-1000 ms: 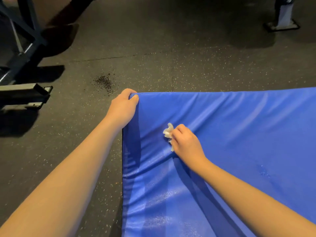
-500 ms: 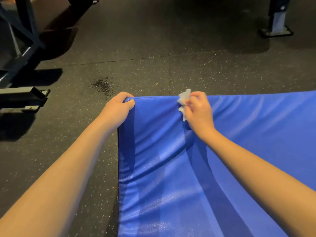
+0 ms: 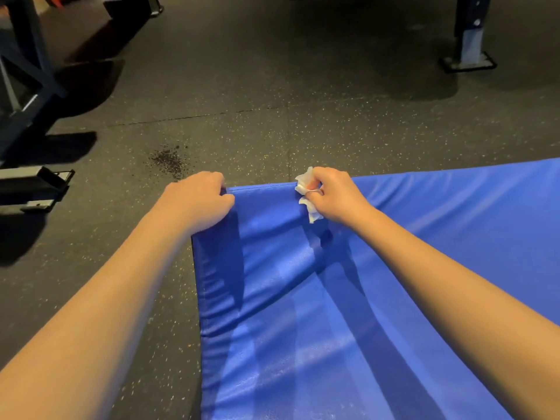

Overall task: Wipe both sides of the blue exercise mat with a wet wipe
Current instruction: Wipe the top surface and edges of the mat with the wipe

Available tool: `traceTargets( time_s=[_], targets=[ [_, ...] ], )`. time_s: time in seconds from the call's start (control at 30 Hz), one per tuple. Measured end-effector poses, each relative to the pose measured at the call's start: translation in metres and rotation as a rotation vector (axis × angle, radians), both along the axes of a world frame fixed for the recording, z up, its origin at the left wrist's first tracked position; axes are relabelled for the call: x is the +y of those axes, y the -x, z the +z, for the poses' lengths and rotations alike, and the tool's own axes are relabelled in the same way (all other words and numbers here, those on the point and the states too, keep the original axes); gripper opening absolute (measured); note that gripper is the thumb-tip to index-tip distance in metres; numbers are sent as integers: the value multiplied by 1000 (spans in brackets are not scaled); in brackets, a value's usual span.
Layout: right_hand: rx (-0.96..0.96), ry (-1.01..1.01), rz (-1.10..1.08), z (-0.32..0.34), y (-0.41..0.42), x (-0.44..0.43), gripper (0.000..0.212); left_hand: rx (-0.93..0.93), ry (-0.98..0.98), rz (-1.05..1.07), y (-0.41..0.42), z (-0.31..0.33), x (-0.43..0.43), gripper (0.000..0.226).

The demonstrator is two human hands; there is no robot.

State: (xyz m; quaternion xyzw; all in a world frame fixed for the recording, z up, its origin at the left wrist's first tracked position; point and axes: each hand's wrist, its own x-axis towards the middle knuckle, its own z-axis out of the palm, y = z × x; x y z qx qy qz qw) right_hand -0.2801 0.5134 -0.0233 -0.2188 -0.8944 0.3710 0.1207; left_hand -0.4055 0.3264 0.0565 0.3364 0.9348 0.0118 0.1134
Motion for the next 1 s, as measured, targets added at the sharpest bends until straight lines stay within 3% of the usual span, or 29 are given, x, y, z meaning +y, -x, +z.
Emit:
traceTargets(
  time_s=[0.1,0.23,0.33,0.43,0.6,0.7,0.8,0.93,1.0],
  targets=[
    [16,3,22,6,-9,-3,41,29,57,-176,-17,-15,28,44],
    [86,-99,-22,2,-16,-4,31,193,93,-242,-23,-34,39,41],
    [178,-156,-245,-19,-24,0,3,163,49,-230,-21,-35,37,35],
    [237,-91,-459,-44,-31,-16,20,122,12,-228,-22,-35,38,31],
    [268,-332,126,-79,-37,-81,6,113,-33,-202,-18,-38,35,30],
    [267,-354,-43,-85,-41,-62,11,114,-47,-206,-19,-40,35,30],
    [268,-197,-294,-88,-49,-53,15,113,-47,-214,-18,-42,34,31],
    [163,-282,108,-96,-53,-87,15,117,-45,-194,-15,-50,34,32],
    [174,-346,142,-98,-50,-80,9,122,-41,-189,-15,-53,34,31]
  ],
)
